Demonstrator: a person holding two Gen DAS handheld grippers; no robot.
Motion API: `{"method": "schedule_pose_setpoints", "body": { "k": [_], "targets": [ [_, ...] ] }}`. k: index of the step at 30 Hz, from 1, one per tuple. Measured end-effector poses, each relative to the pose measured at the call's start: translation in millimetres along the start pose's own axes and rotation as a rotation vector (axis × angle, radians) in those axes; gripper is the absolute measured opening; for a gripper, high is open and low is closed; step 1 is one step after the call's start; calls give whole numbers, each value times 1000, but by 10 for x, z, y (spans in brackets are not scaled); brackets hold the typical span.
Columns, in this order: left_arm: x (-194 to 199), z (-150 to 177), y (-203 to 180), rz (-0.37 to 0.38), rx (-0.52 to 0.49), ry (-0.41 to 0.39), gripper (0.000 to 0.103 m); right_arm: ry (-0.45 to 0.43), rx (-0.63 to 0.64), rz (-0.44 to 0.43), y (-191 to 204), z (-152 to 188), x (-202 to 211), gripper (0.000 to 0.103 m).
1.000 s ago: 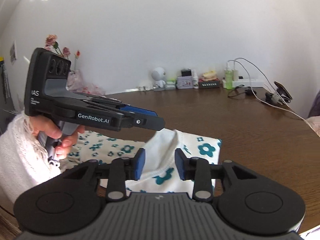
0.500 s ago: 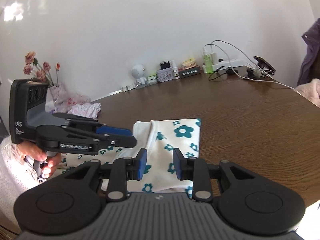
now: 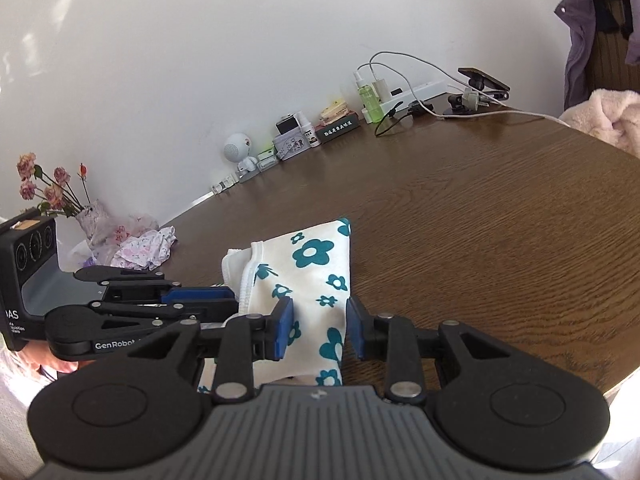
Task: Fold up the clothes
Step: 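Press the folded shirt end with the left gripper while the right gripper releases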
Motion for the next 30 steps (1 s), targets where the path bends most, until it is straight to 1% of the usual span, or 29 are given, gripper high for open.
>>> {"method": "schedule_pose_setpoints", "body": {
  "k": [2,4,5,9,11,14,21,25,30],
  "targets": [
    [13,-37,-30,5,-32,-14,16,6,-38,-20,-63,-11,-9,41],
    [-14,-51,-59,7,-61,-7,17,18,-70,-34,-117,-20,-49,41],
    [-56,-31,-69,5,-72,14,17,24,-84,-43,-132,-21,-76,41],
    [-150,91,-82,-4,-91,46,15,41,-133,-92,-159,-18,-173,40],
    [-134,119,-62,-3,-75,36,15,44,-143,-104,-150,-15,-220,39],
    [-118,153,-42,-3,-54,19,14,46,-149,-107,-130,-12,-250,38],
    [-101,173,-13,4,-8,-1,14,58,-217,-93,-133,57,-165,33],
    [-93,178,2,9,19,-10,15,57,-261,-78,-123,116,-99,33],
    [-79,188,29,10,51,-20,15,27,-335,-77,-111,133,-125,34]
  ]
}}
Point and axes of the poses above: each gripper's, at about its wrist camera, not at the fingertips, and x roughly against the way its jaws point, y to its left, z to its underside, the point moved 6 cm from there along -x, roughly the way its jaws point, and after that the axes turned 3 degrees about y, right-handed, at the moved point
